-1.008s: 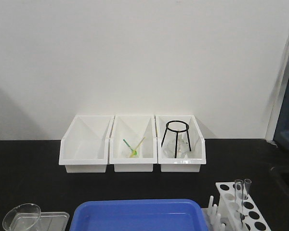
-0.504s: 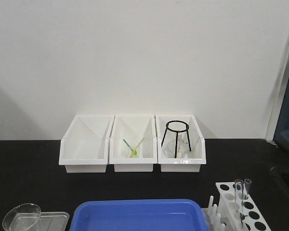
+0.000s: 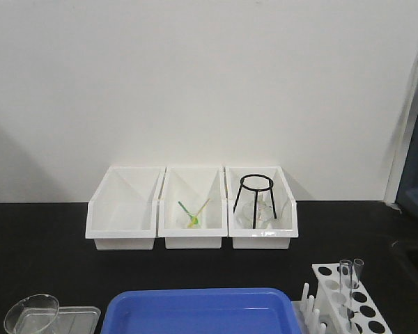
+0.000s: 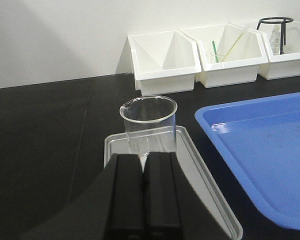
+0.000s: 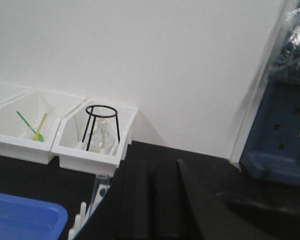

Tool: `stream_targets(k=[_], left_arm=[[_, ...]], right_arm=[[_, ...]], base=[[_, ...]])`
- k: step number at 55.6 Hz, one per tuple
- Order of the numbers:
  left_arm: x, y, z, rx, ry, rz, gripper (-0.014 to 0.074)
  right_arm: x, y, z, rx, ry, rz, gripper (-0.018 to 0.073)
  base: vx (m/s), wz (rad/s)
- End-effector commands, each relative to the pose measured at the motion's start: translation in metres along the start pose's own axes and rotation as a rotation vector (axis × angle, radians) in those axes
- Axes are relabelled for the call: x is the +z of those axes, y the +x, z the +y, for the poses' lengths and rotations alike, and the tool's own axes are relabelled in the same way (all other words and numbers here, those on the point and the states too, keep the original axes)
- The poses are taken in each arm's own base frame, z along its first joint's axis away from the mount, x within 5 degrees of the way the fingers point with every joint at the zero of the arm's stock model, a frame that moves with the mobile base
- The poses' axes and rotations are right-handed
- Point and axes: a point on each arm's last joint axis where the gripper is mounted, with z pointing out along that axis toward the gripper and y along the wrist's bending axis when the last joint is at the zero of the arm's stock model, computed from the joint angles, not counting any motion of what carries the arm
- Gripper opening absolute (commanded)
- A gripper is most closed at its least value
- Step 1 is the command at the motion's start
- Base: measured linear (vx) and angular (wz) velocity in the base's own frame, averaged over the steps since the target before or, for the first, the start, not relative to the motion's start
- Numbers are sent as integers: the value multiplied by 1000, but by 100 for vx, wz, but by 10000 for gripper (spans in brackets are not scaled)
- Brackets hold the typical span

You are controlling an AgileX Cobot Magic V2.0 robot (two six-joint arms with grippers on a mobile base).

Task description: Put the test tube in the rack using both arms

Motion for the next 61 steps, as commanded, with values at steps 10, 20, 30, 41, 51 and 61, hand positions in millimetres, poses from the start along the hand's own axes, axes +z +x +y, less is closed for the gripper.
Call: stream_targets(k=[10,20,30,41,51,61], left_arm=[[-4,-18,1,-14,-8,-121,-6],[-4,-18,1,-14,-8,-121,-6],[-4,-18,1,-14,-8,-121,-6],[-4,-18,1,-14,-8,-121,-6],[-4,-18,1,-14,-8,-121,-6],[-4,-18,1,-14,-8,-121,-6]], right_arm=[[-46,51,6,37,55,-22,-11],[-67,90,11,122,68,-85,-11],[-68,93,12,128,71,-45,-11],[-69,93,11,129,73,-53,-11],[-69,93,11,129,73,-54,-11],[-69,93,11,129,73,-54,-11]], base=[[0,0],[0,0],[0,0],[0,0],[0,0],[0,0]])
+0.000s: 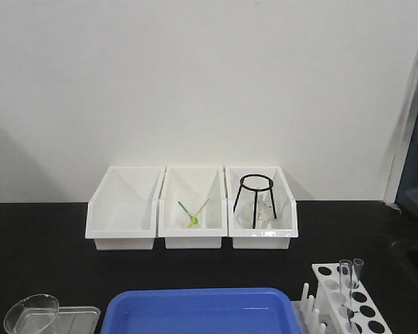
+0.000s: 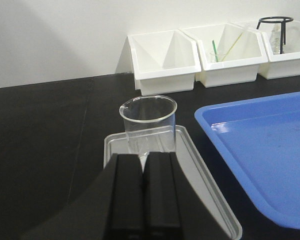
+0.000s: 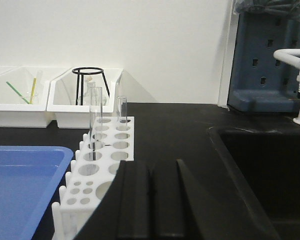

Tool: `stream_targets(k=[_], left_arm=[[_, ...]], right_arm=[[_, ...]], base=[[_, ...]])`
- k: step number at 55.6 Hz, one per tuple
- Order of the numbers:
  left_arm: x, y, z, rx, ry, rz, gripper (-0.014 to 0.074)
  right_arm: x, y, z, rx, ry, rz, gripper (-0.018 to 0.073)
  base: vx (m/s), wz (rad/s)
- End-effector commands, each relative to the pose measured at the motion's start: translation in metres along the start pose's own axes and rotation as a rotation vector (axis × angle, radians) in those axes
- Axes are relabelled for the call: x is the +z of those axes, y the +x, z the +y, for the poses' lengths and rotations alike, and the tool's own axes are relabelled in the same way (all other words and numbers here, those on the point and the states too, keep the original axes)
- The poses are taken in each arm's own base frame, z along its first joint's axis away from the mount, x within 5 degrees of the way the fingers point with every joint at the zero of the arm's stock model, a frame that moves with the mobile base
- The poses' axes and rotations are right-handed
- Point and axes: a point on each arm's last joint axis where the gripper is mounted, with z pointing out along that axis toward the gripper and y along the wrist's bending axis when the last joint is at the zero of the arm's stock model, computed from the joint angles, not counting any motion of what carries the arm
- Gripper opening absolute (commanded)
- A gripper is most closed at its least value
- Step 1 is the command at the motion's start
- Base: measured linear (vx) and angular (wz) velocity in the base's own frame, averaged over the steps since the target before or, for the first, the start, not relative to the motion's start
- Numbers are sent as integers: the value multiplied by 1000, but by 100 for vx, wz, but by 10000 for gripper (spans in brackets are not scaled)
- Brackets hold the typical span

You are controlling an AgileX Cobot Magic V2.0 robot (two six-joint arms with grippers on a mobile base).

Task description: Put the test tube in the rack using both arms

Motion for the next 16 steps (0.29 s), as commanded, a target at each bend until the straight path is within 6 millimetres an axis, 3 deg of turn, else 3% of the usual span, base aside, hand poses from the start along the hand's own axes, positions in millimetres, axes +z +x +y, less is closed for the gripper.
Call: stream_targets(k=[1,16], left_arm=[[-4,-18,1,-14,-8,-121,-6],[-4,-18,1,-14,-8,-121,-6]], right_arm=[[0,-3,0,-11,-2,-72,-11],[0,-3,0,-11,-2,-72,-11]], base=[[0,0],[0,0]])
